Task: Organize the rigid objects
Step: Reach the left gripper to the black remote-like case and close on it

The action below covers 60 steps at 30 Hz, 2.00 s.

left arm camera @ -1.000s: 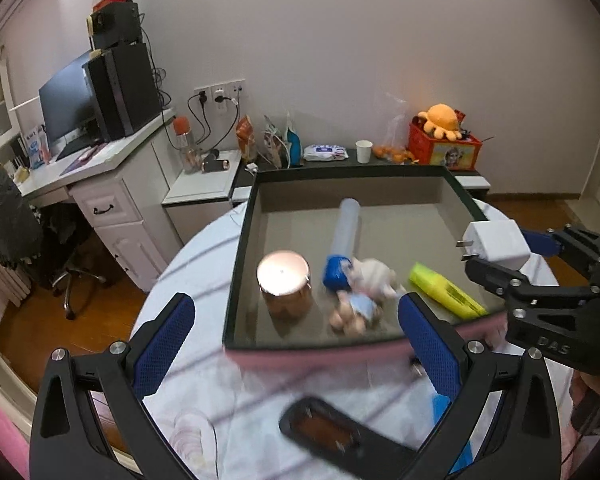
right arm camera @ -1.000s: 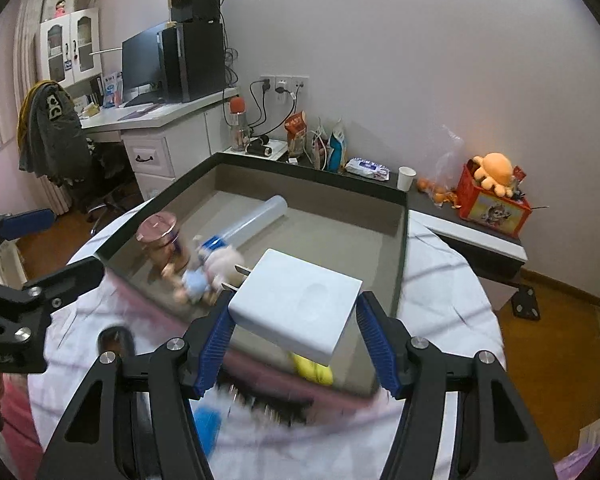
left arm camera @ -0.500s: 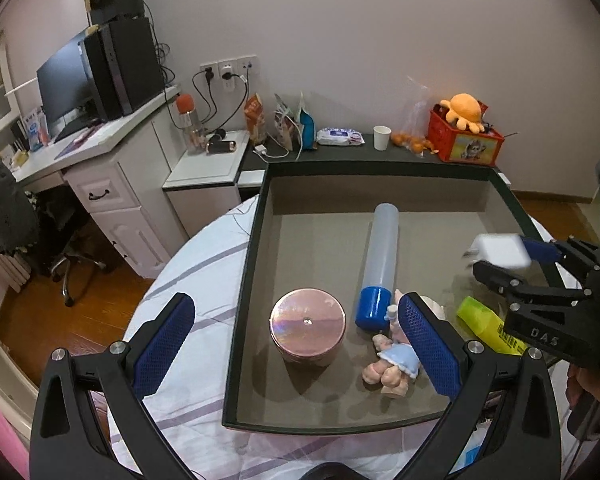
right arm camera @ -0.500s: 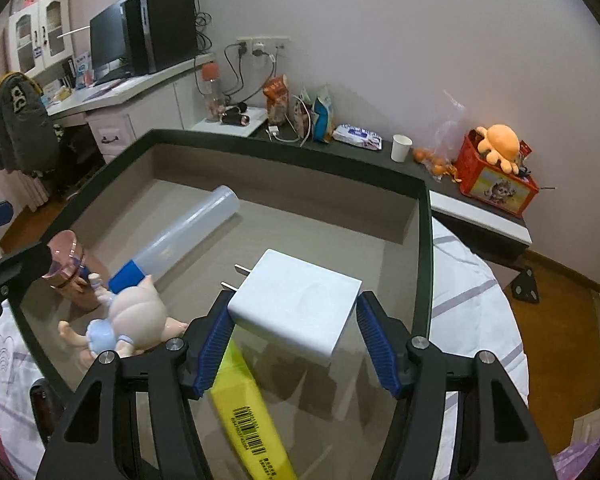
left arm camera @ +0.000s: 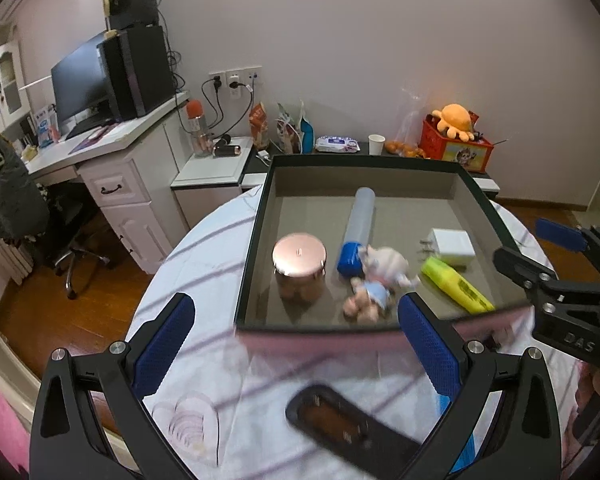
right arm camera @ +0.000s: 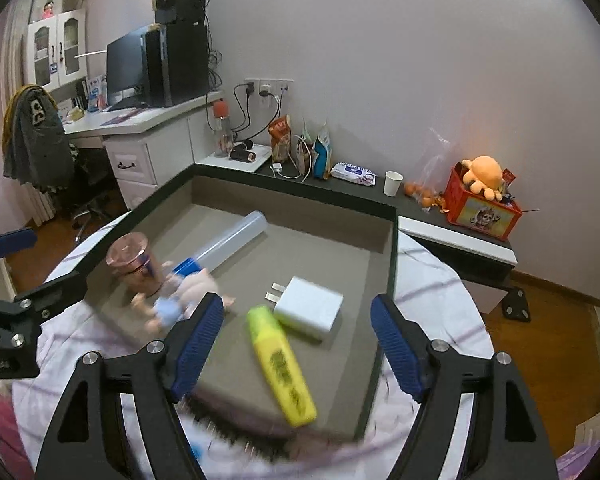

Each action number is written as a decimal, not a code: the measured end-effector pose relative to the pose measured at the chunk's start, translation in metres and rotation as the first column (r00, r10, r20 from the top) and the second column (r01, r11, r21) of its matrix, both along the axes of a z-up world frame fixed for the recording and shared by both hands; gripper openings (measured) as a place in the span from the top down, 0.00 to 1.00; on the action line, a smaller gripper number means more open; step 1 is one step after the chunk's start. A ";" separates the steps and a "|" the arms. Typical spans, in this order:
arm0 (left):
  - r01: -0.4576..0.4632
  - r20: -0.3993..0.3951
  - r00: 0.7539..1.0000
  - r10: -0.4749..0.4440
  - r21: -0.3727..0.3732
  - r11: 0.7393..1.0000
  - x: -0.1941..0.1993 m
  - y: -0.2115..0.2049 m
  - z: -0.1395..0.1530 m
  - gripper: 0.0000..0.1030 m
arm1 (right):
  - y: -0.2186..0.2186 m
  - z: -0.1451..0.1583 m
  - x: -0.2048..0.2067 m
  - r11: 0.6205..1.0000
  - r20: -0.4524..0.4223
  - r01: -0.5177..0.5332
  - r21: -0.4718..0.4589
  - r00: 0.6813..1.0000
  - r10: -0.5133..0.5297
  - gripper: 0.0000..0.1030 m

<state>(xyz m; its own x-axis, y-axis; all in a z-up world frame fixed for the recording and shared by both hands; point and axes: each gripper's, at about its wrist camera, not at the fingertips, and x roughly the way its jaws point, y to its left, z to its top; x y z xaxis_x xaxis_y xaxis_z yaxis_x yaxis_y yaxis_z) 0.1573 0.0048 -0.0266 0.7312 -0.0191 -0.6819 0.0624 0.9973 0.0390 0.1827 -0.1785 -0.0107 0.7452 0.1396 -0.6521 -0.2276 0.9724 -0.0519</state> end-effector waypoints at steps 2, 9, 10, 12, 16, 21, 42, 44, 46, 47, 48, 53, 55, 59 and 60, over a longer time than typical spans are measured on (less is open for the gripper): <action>-0.005 0.001 1.000 0.005 -0.008 1.000 -0.015 0.001 0.001 0.00 | -0.003 0.002 -0.018 1.000 0.007 0.000 0.019 1.000 0.000 0.24; -0.021 0.005 1.000 0.021 -0.008 1.000 -0.064 -0.004 0.001 0.00 | -0.011 -0.001 -0.075 0.999 0.016 0.005 0.040 1.000 -0.005 0.24; -0.026 0.004 1.000 0.026 -0.008 1.000 -0.071 -0.006 -0.001 0.00 | -0.011 -0.002 -0.082 0.999 0.014 0.005 0.041 1.000 -0.005 0.24; -0.037 -0.007 0.999 0.037 -0.011 0.999 -0.079 -0.009 -0.006 0.00 | -0.014 -0.007 -0.095 0.999 0.007 0.007 0.047 1.000 -0.007 0.24; -0.058 -0.047 0.997 0.057 -0.021 0.998 -0.093 -0.016 -0.023 0.00 | -0.023 -0.019 -0.114 0.998 -0.019 0.009 0.064 1.000 -0.008 0.24; -0.089 -0.102 0.991 0.086 -0.023 0.996 -0.094 -0.026 -0.046 0.00 | -0.030 -0.033 -0.129 0.997 -0.043 0.010 0.077 0.999 -0.007 0.24; -0.101 -0.238 0.967 0.093 -0.023 0.995 -0.065 -0.023 -0.090 0.00 | -0.031 -0.062 -0.115 0.996 -0.100 -0.005 0.088 0.995 0.014 0.24; -0.101 -0.246 0.965 0.095 -0.013 0.995 -0.064 -0.020 -0.089 0.00 | -0.027 -0.064 -0.114 0.996 -0.104 -0.009 0.089 0.994 0.018 0.24; -0.136 -0.247 0.961 0.129 -0.011 0.991 -0.061 -0.017 -0.086 0.00 | -0.024 -0.065 -0.113 0.996 -0.107 -0.009 0.092 0.994 0.018 0.24; -0.146 -0.250 0.959 0.135 -0.027 0.989 -0.059 -0.015 -0.086 0.00 | -0.023 -0.064 -0.114 0.996 -0.105 -0.012 0.093 0.994 0.022 0.24; -0.139 -0.260 0.958 0.118 -0.063 0.988 -0.057 -0.016 -0.087 0.00 | -0.021 -0.064 -0.114 0.996 -0.104 -0.012 0.092 0.994 0.021 0.24; -0.118 -0.290 0.953 0.093 -0.073 0.990 -0.051 -0.032 -0.097 0.00 | -0.021 -0.064 -0.116 0.997 -0.104 -0.008 0.072 0.994 0.015 0.24; -0.116 -0.286 0.953 0.097 -0.049 0.992 -0.050 -0.038 -0.101 0.00 | -0.023 -0.064 -0.116 0.997 -0.106 -0.002 0.073 0.994 0.009 0.24; -0.053 -0.259 0.965 0.046 -0.021 0.998 -0.052 -0.041 -0.100 0.06 | -0.026 -0.064 -0.115 0.997 -0.109 0.000 0.074 0.994 0.008 0.24; -0.030 -0.258 0.966 0.025 -0.016 0.999 -0.053 -0.040 -0.099 0.10 | -0.026 -0.064 -0.115 0.997 -0.108 -0.003 0.074 0.994 0.011 0.24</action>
<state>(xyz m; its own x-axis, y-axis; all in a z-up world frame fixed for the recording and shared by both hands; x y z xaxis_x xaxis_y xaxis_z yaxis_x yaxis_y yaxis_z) 0.1047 -0.0347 -0.1256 0.5313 -0.0168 -0.8470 0.0402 0.9992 0.0054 0.0678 -0.2045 -0.0742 0.6695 0.1947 -0.7168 -0.2344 0.9711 0.0448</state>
